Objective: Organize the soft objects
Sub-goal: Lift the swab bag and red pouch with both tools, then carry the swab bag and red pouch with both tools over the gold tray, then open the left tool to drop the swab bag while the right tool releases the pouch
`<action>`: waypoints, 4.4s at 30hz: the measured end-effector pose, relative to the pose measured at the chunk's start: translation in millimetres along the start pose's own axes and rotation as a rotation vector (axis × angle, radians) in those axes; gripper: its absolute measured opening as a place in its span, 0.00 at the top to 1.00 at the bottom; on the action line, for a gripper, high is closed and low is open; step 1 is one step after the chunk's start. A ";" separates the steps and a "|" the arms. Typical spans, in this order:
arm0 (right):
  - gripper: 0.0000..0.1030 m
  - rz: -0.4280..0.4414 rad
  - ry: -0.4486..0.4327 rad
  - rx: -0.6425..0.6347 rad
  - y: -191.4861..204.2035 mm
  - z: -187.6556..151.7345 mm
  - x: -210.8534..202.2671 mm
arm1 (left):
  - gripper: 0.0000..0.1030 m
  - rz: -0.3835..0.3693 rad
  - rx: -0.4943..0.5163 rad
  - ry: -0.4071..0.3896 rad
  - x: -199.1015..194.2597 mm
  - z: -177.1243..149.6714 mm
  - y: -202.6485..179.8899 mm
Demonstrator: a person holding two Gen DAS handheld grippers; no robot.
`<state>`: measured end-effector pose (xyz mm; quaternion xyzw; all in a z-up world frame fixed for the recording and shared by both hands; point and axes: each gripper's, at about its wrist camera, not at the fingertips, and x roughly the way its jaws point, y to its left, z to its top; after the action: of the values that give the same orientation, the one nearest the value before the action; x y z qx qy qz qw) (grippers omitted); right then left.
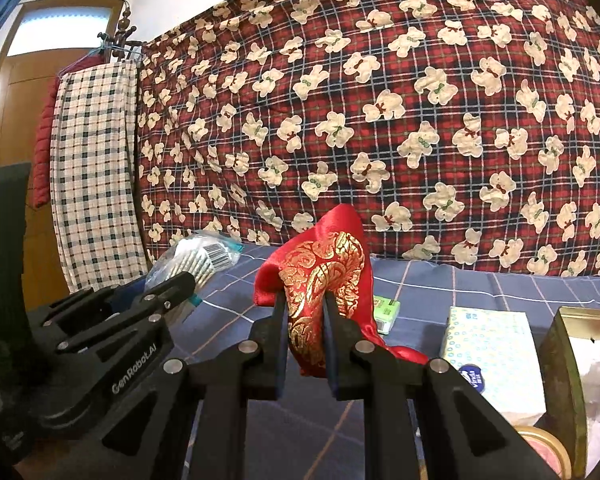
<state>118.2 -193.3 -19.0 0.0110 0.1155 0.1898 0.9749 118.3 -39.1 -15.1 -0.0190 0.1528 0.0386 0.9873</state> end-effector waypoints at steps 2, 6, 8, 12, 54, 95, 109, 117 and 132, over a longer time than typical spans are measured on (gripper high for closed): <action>0.83 -0.002 -0.002 0.000 -0.8 -0.6 -2.4 | 0.82 -0.008 0.001 -0.007 -4.2 -0.7 -4.2; 0.83 -0.019 -0.002 0.007 -4.8 -0.9 -5.4 | 0.82 -0.020 0.004 -0.006 -7.1 -2.2 -11.0; 0.83 -0.031 -0.008 0.002 -5.0 -1.0 -8.6 | 0.82 -0.026 0.010 -0.002 -7.5 -2.5 -14.7; 0.83 -0.038 -0.022 -0.007 -4.8 -1.8 -13.9 | 0.82 -0.029 0.018 0.002 -7.9 -3.2 -20.4; 0.83 -0.137 -0.127 0.045 -34.7 -5.0 -56.3 | 0.82 -0.109 -0.007 0.026 -19.7 -9.5 -59.3; 0.84 -0.272 0.051 0.204 -251.5 7.6 -163.9 | 0.82 -0.566 0.177 0.200 -31.7 37.3 -230.5; 0.84 -0.171 0.305 0.220 -269.6 15.0 -129.5 | 0.82 -0.630 0.234 0.304 -23.7 51.9 -256.0; 0.82 -0.161 0.385 0.247 -281.9 9.5 -123.7 | 0.82 -0.656 0.274 0.415 -22.6 45.6 -285.2; 0.32 -0.087 0.306 0.315 -287.0 18.7 -145.4 | 0.23 -0.678 0.356 0.338 -56.5 54.1 -283.6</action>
<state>97.0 -513.3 12.5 0.1293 0.2907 0.1267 0.9395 104.1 -322.9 60.9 0.0968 0.3022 -0.3192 0.8930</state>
